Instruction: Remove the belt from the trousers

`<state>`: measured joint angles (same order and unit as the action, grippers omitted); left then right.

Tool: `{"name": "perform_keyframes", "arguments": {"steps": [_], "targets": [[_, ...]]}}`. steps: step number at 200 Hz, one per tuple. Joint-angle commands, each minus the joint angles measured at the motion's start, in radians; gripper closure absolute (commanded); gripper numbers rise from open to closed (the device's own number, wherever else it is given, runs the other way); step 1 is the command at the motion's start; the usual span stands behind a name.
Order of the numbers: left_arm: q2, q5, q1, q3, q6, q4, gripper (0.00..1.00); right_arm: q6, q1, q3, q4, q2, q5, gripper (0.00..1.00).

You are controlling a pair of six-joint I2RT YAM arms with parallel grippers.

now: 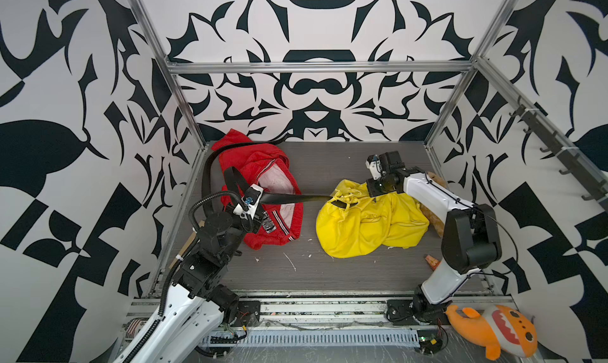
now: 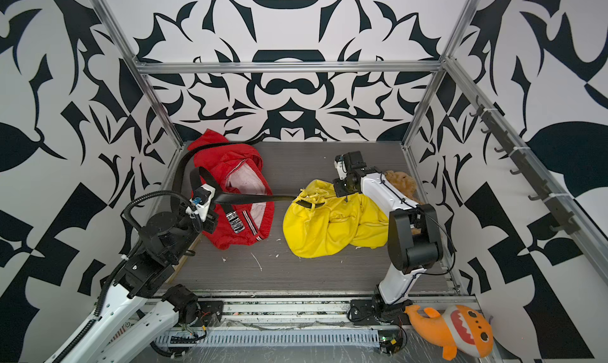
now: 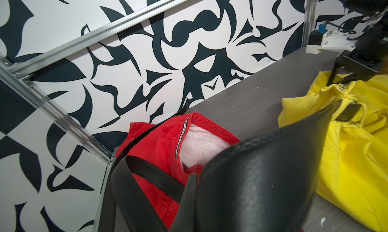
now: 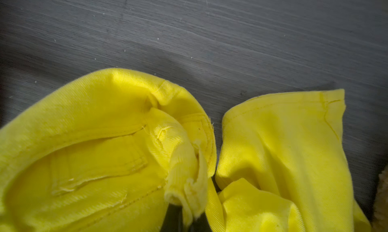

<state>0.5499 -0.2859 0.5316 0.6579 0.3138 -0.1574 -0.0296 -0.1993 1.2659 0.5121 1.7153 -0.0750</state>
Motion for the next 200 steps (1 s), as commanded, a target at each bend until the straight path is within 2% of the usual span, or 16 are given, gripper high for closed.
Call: {"name": "perform_keyframes", "arguments": {"steps": [1,41,62,88,107,121,126,132,140,148,159,176,189,200], "targets": [[-0.041,-0.129,-0.060,0.070,0.013,0.139,1.00,0.021,0.087,0.012,0.005,0.022,0.230,1.00],[-0.020,-0.241,-0.148,0.071,0.007,0.209,1.00,0.032,0.155,0.010,-0.017,0.060,0.248,1.00],[0.006,-0.178,-0.208,0.093,-0.024,0.205,1.00,0.041,0.161,0.009,-0.037,0.074,0.219,1.00],[0.073,-0.213,-0.292,0.140,-0.004,0.238,1.00,0.030,0.168,0.015,-0.031,0.102,0.258,1.00],[0.150,-0.108,-0.407,0.214,-0.072,0.146,1.00,0.031,0.188,0.008,-0.046,0.101,0.250,1.00],[0.233,-0.089,-0.496,0.252,-0.123,0.087,1.00,0.039,0.205,-0.006,-0.072,0.097,0.256,1.00],[0.255,-0.061,-0.526,0.258,-0.146,0.076,1.00,0.041,0.215,-0.009,-0.079,0.095,0.230,1.00],[0.269,0.024,-0.554,0.262,-0.162,0.069,1.00,0.038,0.224,-0.006,-0.088,0.093,0.170,1.00],[0.273,0.150,-0.550,0.256,-0.173,0.080,1.00,0.017,0.217,-0.002,-0.098,0.090,0.096,1.00],[0.284,0.254,-0.540,0.259,-0.184,0.085,1.00,-0.012,0.177,0.016,-0.079,0.094,0.094,1.00],[0.324,0.241,-0.503,0.274,-0.188,0.069,1.00,-0.062,0.116,0.041,-0.046,0.101,0.118,1.00],[0.371,0.345,-0.461,0.283,-0.185,0.068,1.00,-0.050,0.096,0.033,-0.055,0.083,-0.009,1.00],[0.400,0.327,-0.385,0.303,-0.162,0.043,1.00,-0.026,0.095,0.038,-0.052,0.053,-0.111,0.92],[0.418,0.274,-0.311,0.319,-0.131,0.010,1.00,-0.016,0.094,0.035,-0.050,0.004,-0.171,0.57]]}}
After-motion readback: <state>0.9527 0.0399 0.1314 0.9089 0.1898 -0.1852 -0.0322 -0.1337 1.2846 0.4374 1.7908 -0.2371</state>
